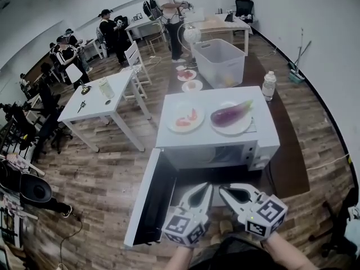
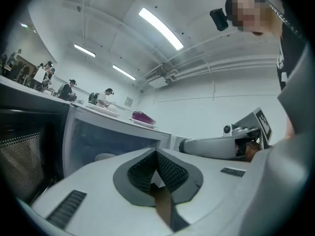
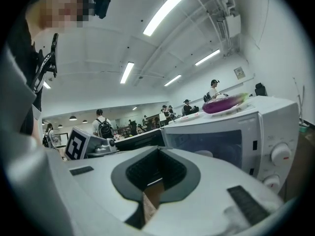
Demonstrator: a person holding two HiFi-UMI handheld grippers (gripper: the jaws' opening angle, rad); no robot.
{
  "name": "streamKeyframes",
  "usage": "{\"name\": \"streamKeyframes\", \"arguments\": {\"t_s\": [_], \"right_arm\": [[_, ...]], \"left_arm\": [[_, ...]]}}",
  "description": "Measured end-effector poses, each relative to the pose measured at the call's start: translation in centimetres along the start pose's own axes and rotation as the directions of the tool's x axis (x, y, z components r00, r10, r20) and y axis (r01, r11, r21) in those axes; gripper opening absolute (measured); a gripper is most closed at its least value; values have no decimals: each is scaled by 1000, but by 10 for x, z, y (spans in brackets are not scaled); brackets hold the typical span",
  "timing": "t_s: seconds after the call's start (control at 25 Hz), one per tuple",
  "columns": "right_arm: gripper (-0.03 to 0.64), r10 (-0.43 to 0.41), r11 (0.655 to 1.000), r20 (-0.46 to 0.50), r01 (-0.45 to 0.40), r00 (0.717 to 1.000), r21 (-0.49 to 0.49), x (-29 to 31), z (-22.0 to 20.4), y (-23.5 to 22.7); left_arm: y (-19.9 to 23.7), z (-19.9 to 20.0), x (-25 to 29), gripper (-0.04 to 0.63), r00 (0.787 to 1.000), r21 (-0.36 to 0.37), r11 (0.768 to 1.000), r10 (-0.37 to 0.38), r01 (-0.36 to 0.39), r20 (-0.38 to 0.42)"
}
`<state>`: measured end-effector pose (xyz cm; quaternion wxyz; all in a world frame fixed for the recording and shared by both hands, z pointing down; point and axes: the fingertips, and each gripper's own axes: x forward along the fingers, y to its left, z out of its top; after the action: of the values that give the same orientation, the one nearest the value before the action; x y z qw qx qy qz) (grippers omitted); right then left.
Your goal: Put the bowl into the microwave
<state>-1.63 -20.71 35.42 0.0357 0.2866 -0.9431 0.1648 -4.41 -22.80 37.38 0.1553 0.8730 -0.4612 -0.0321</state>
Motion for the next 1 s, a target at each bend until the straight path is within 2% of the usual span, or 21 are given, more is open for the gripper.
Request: {"name": "streamKeyframes", "arguments": {"t_s": [0.32, 0.72, 1.0], "right_arm": [[2, -26, 1000, 6, 26, 1000, -8, -7, 4, -11], [2, 19, 1000, 3, -19, 1000, 5, -1, 5, -6], [0, 35, 999, 2, -35, 999, 13, 0, 1, -12]], "left_arm": [[13, 9, -4, 0, 999, -11, 1000, 23, -22, 28], [24, 12, -1, 0, 998, -74, 997, 34, -30, 47], [31, 13, 0, 0, 998, -90, 995, 51, -47, 48]]}}
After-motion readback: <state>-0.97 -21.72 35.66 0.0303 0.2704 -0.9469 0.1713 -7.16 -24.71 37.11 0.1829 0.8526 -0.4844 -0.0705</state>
